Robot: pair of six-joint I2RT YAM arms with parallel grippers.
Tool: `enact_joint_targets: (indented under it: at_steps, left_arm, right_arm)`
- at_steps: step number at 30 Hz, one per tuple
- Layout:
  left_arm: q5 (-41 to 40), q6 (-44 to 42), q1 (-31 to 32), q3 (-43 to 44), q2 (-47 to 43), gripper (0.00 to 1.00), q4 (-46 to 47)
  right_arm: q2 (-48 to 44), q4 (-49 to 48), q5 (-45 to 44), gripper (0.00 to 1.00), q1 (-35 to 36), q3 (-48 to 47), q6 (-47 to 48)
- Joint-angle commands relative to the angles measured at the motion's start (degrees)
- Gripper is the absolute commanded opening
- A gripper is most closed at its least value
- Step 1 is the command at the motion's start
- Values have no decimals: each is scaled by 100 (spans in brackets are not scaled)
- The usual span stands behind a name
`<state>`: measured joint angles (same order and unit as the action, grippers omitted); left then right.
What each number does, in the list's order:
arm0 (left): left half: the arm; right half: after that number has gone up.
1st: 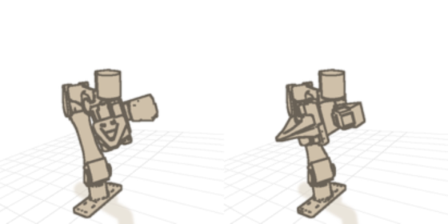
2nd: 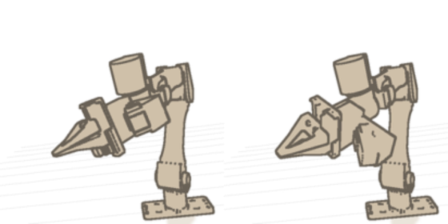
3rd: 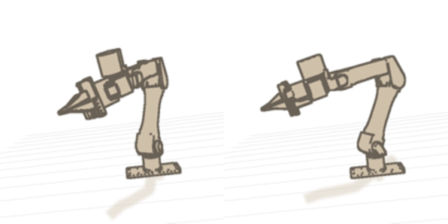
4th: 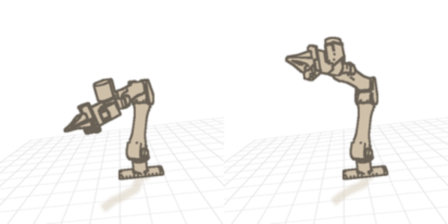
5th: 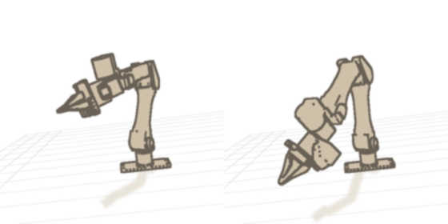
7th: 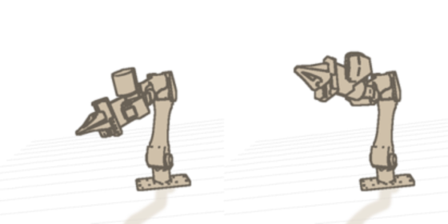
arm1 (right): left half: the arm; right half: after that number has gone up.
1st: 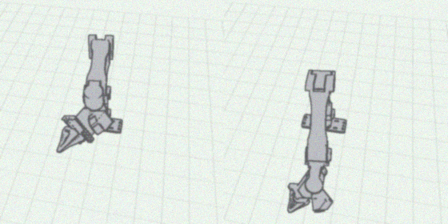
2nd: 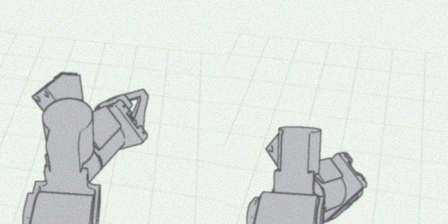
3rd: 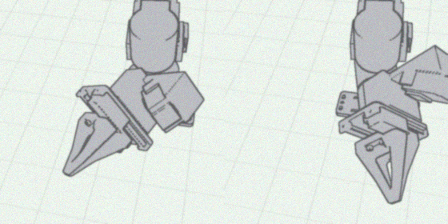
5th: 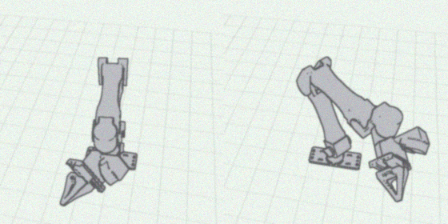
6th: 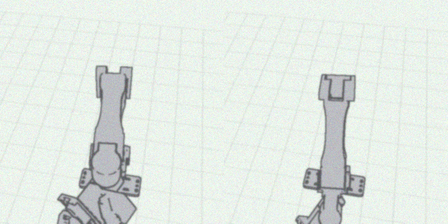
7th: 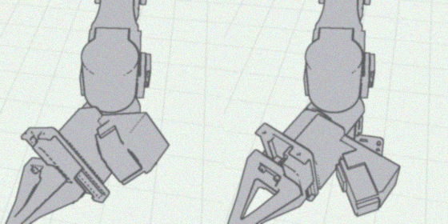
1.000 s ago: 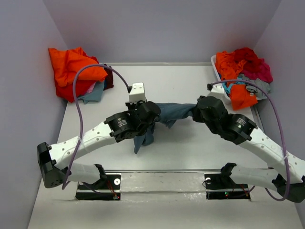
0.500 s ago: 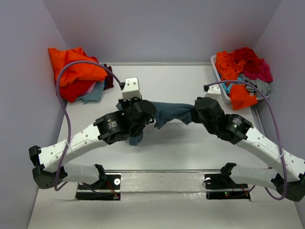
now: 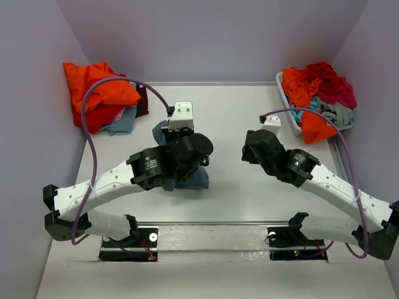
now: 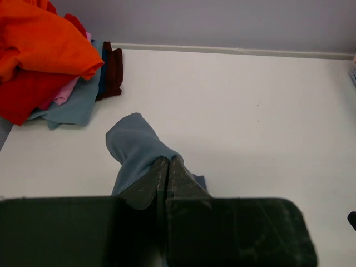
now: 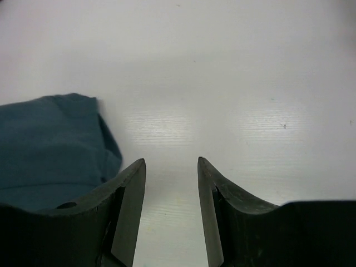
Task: Fold and stack the t-shirts
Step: Flatten the tshirt out
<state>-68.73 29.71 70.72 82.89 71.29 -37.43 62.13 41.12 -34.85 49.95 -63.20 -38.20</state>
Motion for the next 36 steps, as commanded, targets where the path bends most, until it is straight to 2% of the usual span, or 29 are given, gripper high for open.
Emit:
enact_joint_targets:
  at_steps: [1,3,6,9,12,15,19,24,28,36]
  left_arm:
    - [-747,-255,170,420,78,6,245]
    - [-747,-334,170,526,148,6,245]
    - [-756,-492,170,649,298,6,306]
    - [-730,-720,170,702,447,6,508]
    - [-642,-888,170,798,623,6,719]
    - [-694,-941,170,956,842,6,693]
    - [-721,-968,170,1089,940,6,684]
    - [-756,-924,170,1010,940,6,658]
    - [-730,-757,170,1001,940,6,509]
    - [-712,-686,170,1027,1036,6,429]
  right_arm:
    - [-52,-429,118,48,41,97,-100]
    - [-52,-604,320,49,41,141,-74]
    - [263,-1175,1391,51,41,343,40]
    - [702,-1511,1709,51,207,414,-47]
    - [1379,-1371,1587,51,444,160,-196]
    - [1714,-1729,1621,50,804,106,-223]
    - [2065,-1661,1561,50,1059,-8,-381]
    - [2163,-1616,1499,49,1192,9,-566]
    - [2154,-1722,1525,42,1245,89,-645]
    - [2356,-1353,1341,46,1798,-429,-715]
